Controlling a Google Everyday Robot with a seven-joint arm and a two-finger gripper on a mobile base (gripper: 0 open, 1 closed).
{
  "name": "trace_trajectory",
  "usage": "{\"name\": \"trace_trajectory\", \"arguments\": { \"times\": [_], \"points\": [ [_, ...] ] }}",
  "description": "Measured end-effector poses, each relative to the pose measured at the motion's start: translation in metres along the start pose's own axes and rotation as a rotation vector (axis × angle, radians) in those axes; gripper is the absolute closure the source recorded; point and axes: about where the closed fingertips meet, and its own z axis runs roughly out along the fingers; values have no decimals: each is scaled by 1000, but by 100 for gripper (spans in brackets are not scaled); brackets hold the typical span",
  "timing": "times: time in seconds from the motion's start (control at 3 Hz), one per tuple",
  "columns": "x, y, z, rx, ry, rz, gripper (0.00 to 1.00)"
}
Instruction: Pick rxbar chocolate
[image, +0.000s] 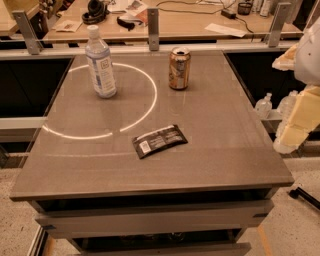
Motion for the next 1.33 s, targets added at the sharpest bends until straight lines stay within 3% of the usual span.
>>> {"name": "trace_trajectory", "arguments": {
  "times": [0.67, 1.0, 1.33],
  "points": [
    [-3, 1, -1, -3, -13, -31, 0],
    [-2, 1, 7, -50, -94, -62, 0],
    [-17, 6, 27, -146, -244, -135, 0]
  ]
}}
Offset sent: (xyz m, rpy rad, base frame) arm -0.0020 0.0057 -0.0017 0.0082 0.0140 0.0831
